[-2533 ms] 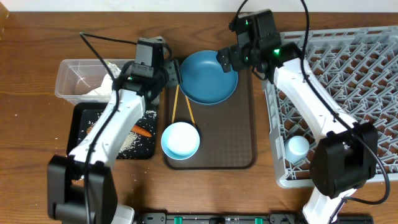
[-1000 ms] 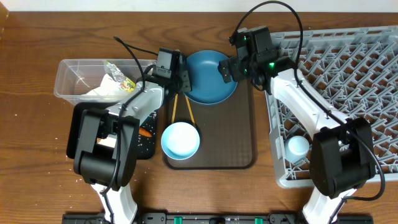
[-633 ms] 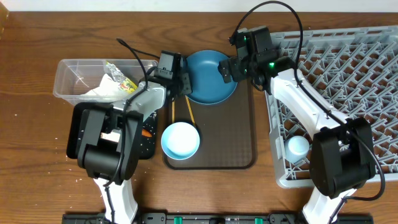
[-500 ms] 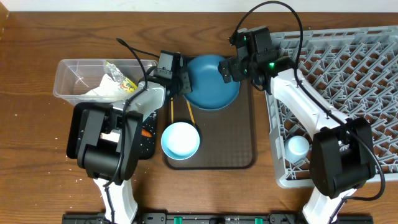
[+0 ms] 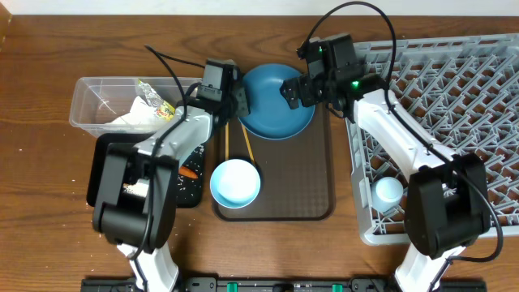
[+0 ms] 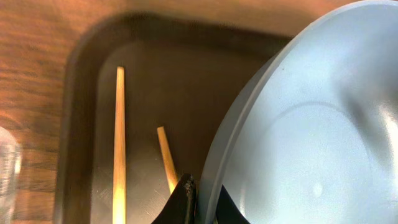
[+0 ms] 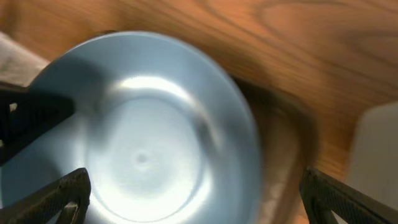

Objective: Sort waste into correct bins and load items into the dishwasher rack
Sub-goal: 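Grip the blue plate rim with both grippers and tilt it up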

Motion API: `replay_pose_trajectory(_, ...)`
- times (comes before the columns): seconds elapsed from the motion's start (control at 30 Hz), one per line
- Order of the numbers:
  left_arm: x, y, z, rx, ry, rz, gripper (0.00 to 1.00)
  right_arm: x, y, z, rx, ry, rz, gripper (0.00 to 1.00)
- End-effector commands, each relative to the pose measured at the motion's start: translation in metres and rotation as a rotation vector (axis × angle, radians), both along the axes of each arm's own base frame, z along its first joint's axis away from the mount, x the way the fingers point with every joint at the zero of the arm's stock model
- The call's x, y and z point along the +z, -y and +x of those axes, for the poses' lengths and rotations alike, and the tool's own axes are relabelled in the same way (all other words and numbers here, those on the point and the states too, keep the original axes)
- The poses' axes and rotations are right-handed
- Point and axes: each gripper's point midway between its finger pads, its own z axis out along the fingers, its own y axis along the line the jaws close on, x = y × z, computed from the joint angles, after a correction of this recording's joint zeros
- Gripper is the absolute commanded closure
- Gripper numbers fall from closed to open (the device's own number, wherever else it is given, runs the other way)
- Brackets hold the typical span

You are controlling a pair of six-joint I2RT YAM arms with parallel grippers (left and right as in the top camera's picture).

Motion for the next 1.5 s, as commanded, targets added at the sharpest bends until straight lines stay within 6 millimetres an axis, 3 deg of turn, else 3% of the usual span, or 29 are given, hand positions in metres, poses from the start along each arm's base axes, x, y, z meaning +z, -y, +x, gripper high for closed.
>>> replay_pose_trajectory(0.0, 0.045, -0.003, 0.004, 0.005, 0.093, -0.02, 0.94, 0.058, 0.005, 0.0, 0.034, 0.056, 0.142, 0.01)
replay_pose_trajectory(0.27, 0.105, -0.006, -0.011, 0.0, 0.177, -0.047, 0.94, 0.156, 0.056, -0.035, 0.034, 0.151, 0.278, 0.01)
replay_pose_trajectory(0.4, 0.13, 0.007, -0.025, -0.082, 0.2, -0.107, 0.94, 0.199, 0.084, -0.061, 0.033, 0.22, 0.312, 0.01)
replay_pose_trajectory(0.57, 0.144, 0.019, -0.035, -0.144, 0.206, -0.172, 0.94, 0.228, 0.105, -0.094, 0.037, 0.229, 0.383, 0.01)
replay_pose_trajectory(0.67, 0.146, 0.027, -0.04, -0.183, 0.197, -0.21, 0.94, 0.228, 0.106, -0.106, 0.061, 0.182, 0.436, 0.01)
replay_pose_trajectory(0.77, 0.149, 0.035, -0.045, -0.221, 0.188, -0.246, 0.94, 0.213, 0.104, -0.107, 0.056, 0.11, 0.448, 0.05)
replay_pose_trajectory(0.83, 0.149, 0.037, -0.046, -0.231, 0.186, -0.256, 0.94, 0.203, 0.102, -0.105, 0.055, 0.073, 0.446, 0.2)
replay_pose_trajectory(0.97, 0.149, 0.037, -0.046, -0.232, 0.185, -0.257, 0.94, 0.179, 0.096, -0.094, 0.057, -0.003, 0.45, 0.61)
replay_pose_trajectory(1.07, 0.149, 0.037, -0.046, -0.232, 0.184, -0.257, 0.94, 0.162, 0.086, -0.089, 0.079, -0.05, 0.449, 0.76)
replay_pose_trajectory(1.23, 0.149, 0.037, -0.046, -0.232, 0.184, -0.256, 0.94, 0.139, 0.062, -0.079, 0.133, -0.096, 0.447, 0.75)
replay_pose_trajectory(1.47, 0.149, 0.037, -0.047, -0.232, 0.183, -0.256, 0.94, 0.132, 0.047, -0.073, 0.167, -0.092, 0.448, 0.65)
